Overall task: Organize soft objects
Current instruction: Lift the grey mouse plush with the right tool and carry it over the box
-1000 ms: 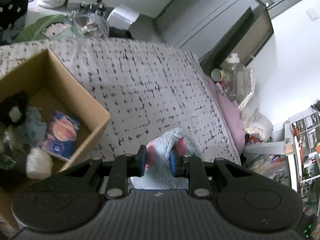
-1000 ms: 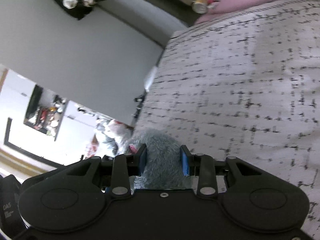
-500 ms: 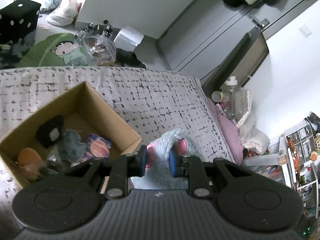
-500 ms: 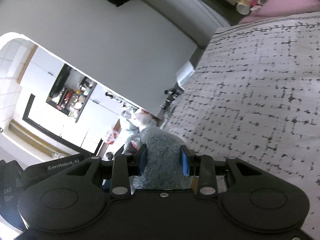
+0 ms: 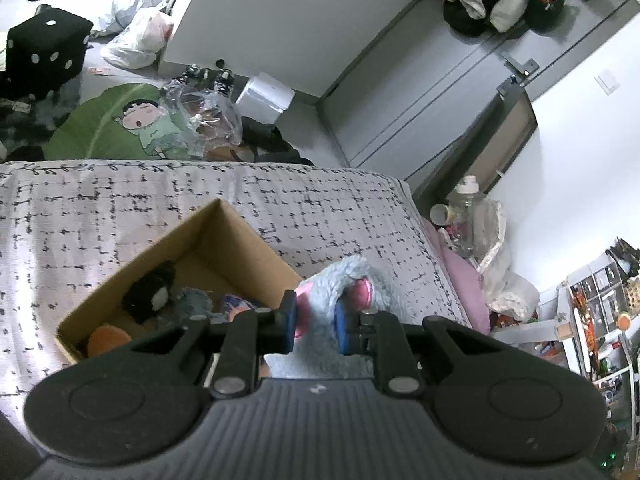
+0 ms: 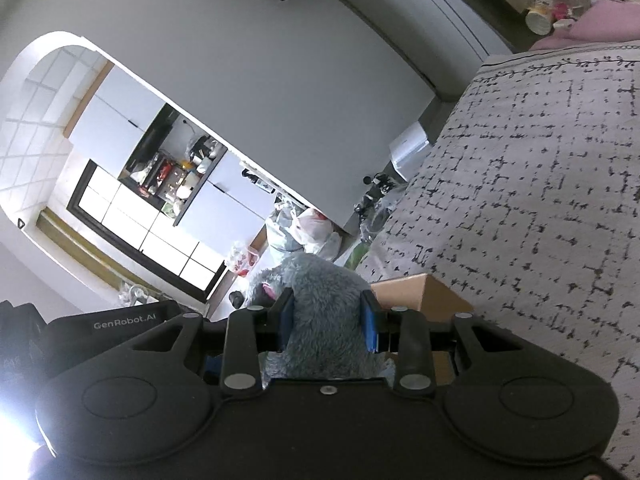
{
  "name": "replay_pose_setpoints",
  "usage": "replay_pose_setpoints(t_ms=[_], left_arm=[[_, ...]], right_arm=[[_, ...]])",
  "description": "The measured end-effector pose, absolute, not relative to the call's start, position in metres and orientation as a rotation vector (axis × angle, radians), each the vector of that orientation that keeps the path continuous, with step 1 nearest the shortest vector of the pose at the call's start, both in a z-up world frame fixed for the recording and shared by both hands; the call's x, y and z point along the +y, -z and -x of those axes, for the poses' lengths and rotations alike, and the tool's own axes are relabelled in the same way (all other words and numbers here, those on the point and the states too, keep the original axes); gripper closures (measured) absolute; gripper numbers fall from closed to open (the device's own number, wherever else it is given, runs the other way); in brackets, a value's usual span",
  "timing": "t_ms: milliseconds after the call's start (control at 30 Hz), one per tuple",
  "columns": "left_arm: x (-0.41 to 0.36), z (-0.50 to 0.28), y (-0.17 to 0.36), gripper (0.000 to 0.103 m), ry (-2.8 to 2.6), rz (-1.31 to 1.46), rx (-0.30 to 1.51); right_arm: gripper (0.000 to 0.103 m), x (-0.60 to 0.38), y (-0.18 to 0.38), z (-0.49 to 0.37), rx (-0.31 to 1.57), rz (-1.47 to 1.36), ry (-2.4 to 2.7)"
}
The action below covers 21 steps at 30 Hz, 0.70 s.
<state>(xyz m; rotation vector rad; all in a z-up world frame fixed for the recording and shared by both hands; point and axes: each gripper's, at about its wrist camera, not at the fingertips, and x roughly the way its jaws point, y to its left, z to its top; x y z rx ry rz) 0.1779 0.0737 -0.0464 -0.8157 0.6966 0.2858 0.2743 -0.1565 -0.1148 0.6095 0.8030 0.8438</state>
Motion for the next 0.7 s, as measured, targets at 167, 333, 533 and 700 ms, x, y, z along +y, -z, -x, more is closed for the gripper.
replay_pose_setpoints(t_ms=[167, 333, 533, 700], left_arm=[[0.089, -0.173, 0.054, 0.089, -0.295, 0.826, 0.691], [0.102, -0.173, 0.058, 0.090, -0.306, 0.810, 0.688], [0.116, -0.180, 0.070, 0.090, -0.327, 0.817, 0.705], [0.125, -0.185, 0.081, 0.090, -0.332, 0.825, 0.723]], right_arm=[[0.069, -0.140, 0.115, -0.269, 0.778, -0.571, -0.844], [0.069, -0.124, 0.116, -0.270, 0.766, -0.533, -0.849], [0.069, -0.108, 0.126, -0.275, 0.794, -0.517, -0.846], [0.067, -0.098, 0.134, -0.279, 0.816, -0.517, -0.836]])
